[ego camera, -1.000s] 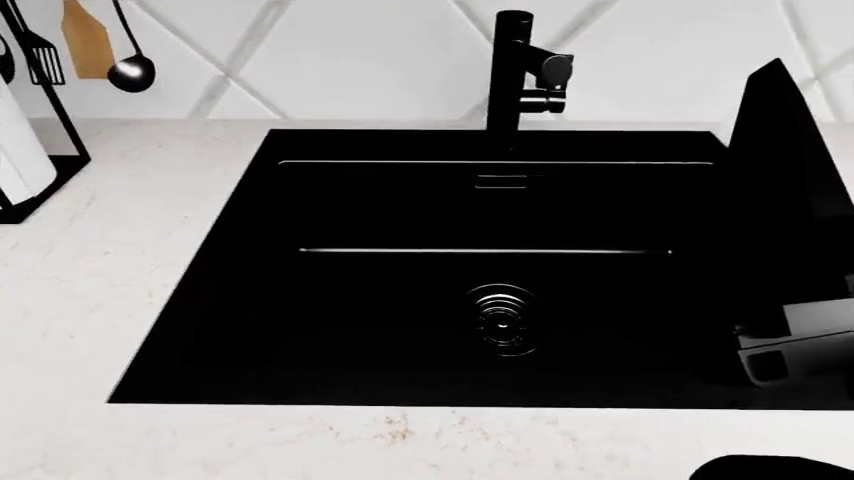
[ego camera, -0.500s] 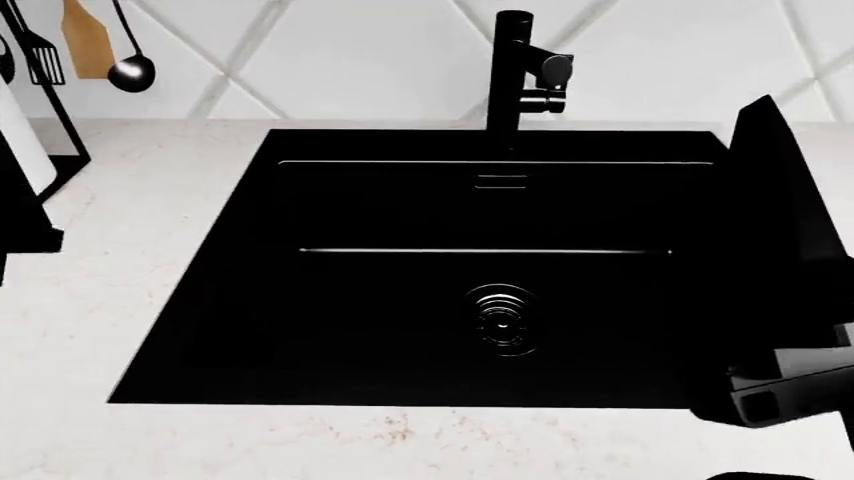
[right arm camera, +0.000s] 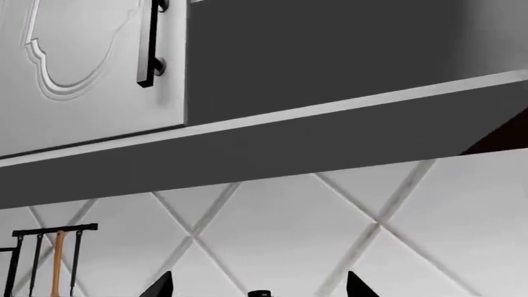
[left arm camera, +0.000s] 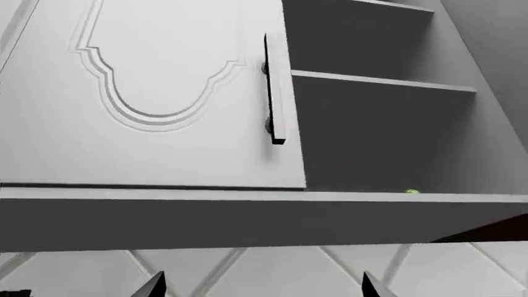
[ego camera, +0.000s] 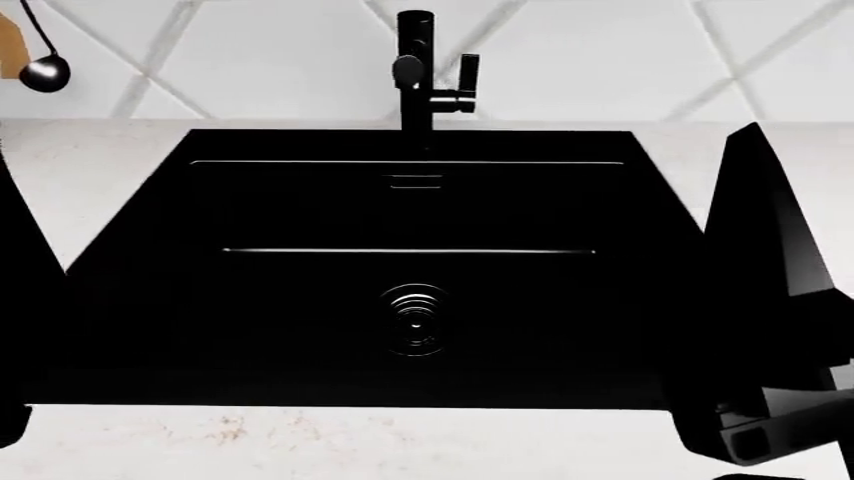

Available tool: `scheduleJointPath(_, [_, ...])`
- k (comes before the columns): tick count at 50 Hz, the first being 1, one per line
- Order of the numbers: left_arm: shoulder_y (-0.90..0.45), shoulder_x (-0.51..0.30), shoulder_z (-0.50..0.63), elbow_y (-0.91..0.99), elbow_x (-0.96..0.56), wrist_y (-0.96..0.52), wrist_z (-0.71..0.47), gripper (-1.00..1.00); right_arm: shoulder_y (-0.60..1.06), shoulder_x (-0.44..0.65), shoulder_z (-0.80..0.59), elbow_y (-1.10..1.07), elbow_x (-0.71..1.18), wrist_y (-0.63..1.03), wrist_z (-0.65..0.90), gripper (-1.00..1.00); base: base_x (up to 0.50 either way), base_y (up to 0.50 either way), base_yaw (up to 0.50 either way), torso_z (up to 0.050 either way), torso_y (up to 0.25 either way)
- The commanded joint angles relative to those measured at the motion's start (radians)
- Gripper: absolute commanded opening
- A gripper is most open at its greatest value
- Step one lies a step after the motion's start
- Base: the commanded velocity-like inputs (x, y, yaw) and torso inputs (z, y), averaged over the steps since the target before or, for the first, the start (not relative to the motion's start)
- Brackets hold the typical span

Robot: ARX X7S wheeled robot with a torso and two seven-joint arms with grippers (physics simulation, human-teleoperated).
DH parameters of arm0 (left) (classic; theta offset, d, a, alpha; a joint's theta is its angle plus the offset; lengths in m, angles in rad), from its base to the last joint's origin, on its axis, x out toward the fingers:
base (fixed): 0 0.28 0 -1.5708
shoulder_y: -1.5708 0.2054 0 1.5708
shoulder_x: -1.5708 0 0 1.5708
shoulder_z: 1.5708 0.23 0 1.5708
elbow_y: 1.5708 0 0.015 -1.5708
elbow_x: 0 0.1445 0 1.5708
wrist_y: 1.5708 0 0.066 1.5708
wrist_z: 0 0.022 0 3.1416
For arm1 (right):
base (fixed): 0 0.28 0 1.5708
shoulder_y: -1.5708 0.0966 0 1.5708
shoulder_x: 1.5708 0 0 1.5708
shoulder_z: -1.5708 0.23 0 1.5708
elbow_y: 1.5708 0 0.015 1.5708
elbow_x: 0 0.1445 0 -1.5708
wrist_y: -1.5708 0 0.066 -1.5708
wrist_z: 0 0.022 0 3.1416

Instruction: Pick the chili pepper, brussel sprout from the counter and place them in the cabinet. Then close the cabinet.

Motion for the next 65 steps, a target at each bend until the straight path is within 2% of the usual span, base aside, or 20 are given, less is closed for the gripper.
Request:
scheduleJointPath(1, [-0.008, 0.013, 0.064, 0.001, 0.058, 0.027, -0.031, 1.00, 0.000, -0.001, 0.001, 0.000, 0.008, 0.003, 0.007, 1.00, 0.01, -0.50, 0.00, 0.000, 0.000])
scheduleJointPath(7, [-0.008, 0.028, 0.080, 0.001, 0.076, 0.034, -0.048, 1.00, -0.005, -0.006, 0.007, -0.003, -0.039, 0.007, -0.044, 1.00, 0.01, -0.50, 0.00, 0.000, 0.000])
scheduleJointPath(15, [-0.008, 0.041, 0.094, 0.001, 0.094, 0.038, -0.065, 1.00, -0.002, -0.001, 0.009, -0.002, -0.027, 0.005, -0.032, 1.00, 0.01, -0.50, 0.00, 0.000, 0.000])
scheduleJointPath(23, [-0.008, 0.008, 0.066, 0.001, 0.059, 0.032, -0.017, 1.00, 0.006, -0.006, -0.005, -0.004, -0.049, 0.007, -0.038, 1.00, 0.01, -0.50, 0.00, 0.000, 0.000])
scheduleJointPath(45, [-0.008, 0.008, 0.052, 0.001, 0.043, 0.030, -0.002, 1.00, 0.020, 0.000, -0.019, 0.000, -0.009, 0.003, 0.013, 1.00, 0.01, -0.50, 0.00, 0.000, 0.000])
scheduleJointPath(65, [-0.008, 0.046, 0.108, 0.001, 0.108, 0.045, -0.065, 1.00, 0.023, -0.004, -0.023, -0.004, -0.037, 0.007, -0.007, 1.00, 0.01, -0.50, 0.00, 0.000, 0.000])
